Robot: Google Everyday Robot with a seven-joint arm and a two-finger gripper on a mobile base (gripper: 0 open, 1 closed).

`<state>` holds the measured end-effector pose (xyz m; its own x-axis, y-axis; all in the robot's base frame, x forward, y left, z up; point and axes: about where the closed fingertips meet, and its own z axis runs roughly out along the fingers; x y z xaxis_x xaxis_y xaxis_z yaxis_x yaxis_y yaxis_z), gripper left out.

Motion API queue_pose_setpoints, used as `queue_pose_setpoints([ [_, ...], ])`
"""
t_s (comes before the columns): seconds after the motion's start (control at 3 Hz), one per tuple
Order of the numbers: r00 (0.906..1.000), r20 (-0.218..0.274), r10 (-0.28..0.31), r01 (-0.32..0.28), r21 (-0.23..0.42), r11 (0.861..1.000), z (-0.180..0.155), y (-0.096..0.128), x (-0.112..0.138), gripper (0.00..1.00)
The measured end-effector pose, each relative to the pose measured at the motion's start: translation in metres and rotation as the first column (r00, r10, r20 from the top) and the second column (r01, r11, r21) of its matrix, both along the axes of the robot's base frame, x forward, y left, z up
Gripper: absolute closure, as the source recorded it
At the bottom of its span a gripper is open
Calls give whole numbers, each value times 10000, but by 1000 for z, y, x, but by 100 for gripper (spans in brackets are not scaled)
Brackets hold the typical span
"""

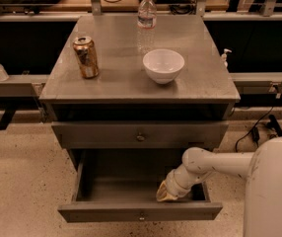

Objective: Open middle drawer

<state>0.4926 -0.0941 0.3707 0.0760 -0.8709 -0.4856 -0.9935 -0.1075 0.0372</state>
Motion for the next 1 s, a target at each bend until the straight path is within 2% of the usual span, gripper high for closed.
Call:
queue_pose_setpoints([
  [0.33, 9961, -670, 566, -484, 1172, 9919, 15, 5, -29, 100],
  [0.67, 9905, -1015, 932, -746, 1734, 9820, 24, 7, -47, 100],
  [1.0, 9834, -1327, 1236, -955, 2002, 9751, 38, 8, -68, 100],
])
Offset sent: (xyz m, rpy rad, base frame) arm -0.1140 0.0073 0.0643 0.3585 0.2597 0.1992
